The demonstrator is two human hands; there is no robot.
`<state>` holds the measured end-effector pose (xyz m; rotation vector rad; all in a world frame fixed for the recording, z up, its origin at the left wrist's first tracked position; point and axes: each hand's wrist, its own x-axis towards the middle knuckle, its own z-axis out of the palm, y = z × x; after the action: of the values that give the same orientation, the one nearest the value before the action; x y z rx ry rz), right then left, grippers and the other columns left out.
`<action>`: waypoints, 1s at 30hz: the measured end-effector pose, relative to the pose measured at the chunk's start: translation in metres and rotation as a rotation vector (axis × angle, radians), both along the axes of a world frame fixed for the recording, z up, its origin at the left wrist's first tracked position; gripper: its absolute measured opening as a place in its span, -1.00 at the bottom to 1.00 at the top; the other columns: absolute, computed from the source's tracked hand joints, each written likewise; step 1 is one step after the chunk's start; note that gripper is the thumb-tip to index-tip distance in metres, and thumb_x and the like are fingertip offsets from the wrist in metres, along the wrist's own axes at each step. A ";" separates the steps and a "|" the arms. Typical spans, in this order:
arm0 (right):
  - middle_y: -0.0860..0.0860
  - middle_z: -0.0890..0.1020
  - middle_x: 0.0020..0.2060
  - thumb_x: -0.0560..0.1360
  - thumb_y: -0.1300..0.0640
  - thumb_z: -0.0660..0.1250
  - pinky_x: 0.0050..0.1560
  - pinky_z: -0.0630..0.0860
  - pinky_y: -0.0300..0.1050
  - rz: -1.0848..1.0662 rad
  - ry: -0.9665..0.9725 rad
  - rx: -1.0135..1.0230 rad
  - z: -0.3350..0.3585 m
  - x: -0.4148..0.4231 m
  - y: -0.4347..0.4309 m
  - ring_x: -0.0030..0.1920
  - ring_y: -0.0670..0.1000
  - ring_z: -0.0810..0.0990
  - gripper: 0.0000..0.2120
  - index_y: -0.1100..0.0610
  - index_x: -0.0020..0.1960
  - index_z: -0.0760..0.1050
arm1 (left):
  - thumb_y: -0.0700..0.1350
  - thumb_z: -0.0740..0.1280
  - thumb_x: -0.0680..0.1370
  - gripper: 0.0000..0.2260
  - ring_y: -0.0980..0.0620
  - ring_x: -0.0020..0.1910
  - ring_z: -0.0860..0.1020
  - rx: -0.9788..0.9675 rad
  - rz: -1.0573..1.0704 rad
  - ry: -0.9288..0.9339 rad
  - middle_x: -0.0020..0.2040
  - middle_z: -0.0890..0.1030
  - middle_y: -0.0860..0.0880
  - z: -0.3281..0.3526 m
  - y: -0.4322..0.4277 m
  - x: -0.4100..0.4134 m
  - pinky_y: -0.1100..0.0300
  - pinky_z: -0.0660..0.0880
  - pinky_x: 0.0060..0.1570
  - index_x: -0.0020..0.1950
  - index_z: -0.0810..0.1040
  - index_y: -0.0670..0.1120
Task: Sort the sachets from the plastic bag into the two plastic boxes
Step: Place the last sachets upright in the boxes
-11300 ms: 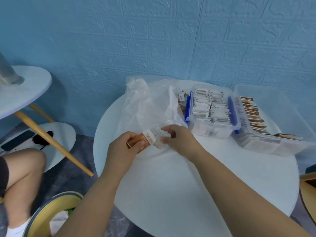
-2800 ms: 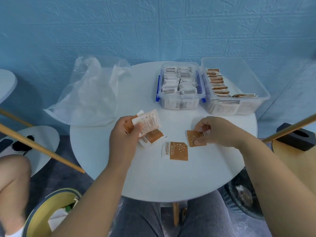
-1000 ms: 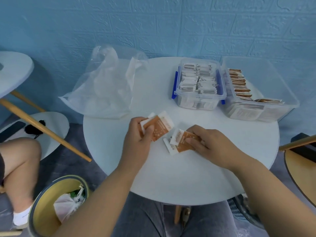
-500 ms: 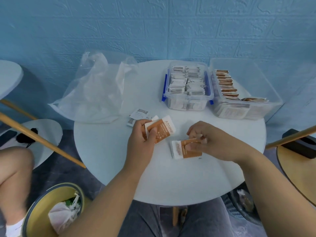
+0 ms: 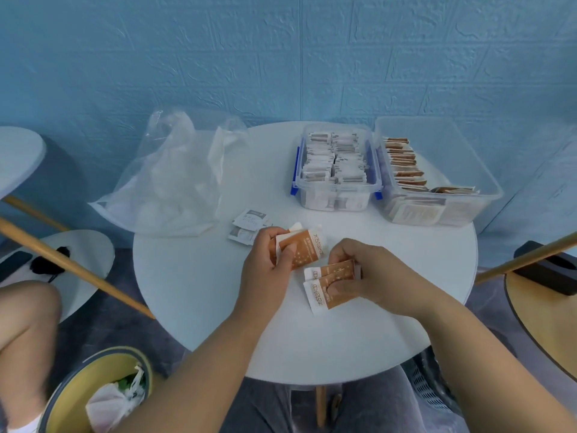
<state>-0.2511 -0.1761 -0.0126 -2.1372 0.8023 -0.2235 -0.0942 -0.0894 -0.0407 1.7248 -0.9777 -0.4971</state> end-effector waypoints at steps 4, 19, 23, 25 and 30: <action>-0.16 0.62 -0.25 0.34 0.21 0.50 -0.17 0.43 -0.32 -0.064 -0.307 -0.141 -0.007 -0.002 -0.003 -0.22 -0.14 0.55 -0.80 -0.05 -0.18 0.56 | -0.17 0.28 0.55 -0.79 0.35 -0.18 0.51 -0.060 -0.047 -0.036 -0.13 0.51 0.21 0.007 -0.005 -0.012 0.52 0.37 -0.25 -0.02 0.36 0.15; -0.13 0.68 -0.19 0.36 0.22 0.46 -0.08 0.51 -0.30 -0.137 -0.622 -0.142 -0.031 0.003 -0.011 -0.17 -0.11 0.63 -0.80 -0.01 -0.07 0.65 | -0.15 0.27 0.56 -0.87 0.22 -0.10 0.53 -0.198 0.174 0.005 -0.06 0.52 0.16 0.005 -0.006 -0.004 0.52 0.40 -0.23 0.05 0.38 0.05; -0.17 0.66 -0.19 0.38 0.33 0.44 -0.05 0.50 -0.33 -0.159 -0.524 -0.058 -0.027 0.030 -0.016 -0.18 -0.21 0.62 -0.78 0.02 -0.11 0.63 | -0.14 0.26 0.57 -0.87 0.07 -0.03 0.53 -0.216 0.317 0.055 0.03 0.54 0.03 0.001 -0.001 0.014 0.52 0.41 -0.22 0.08 0.38 0.02; -0.16 0.63 -0.12 0.38 0.29 0.45 0.00 0.46 -0.35 -0.159 -0.488 -0.077 -0.026 0.039 -0.019 -0.10 -0.23 0.59 -0.78 -0.03 -0.14 0.62 | -0.14 0.26 0.57 -0.88 0.08 -0.05 0.54 -0.218 0.356 0.075 -0.03 0.54 0.07 -0.001 0.002 0.020 0.51 0.42 -0.23 0.07 0.39 0.02; -0.20 0.50 0.02 0.34 0.20 0.49 0.04 0.37 -0.45 -0.172 -0.465 -0.212 -0.020 0.039 -0.023 -0.01 -0.25 0.52 -0.78 -0.12 -0.16 0.61 | -0.14 0.26 0.57 -0.88 0.07 -0.02 0.56 -0.217 0.351 0.111 0.04 0.55 0.00 -0.004 0.001 0.023 0.42 0.49 -0.16 0.08 0.39 0.00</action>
<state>-0.2121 -0.1990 -0.0321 -2.0858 0.7062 -0.8949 -0.0711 -0.0885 -0.0446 1.6089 -0.6081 -0.2448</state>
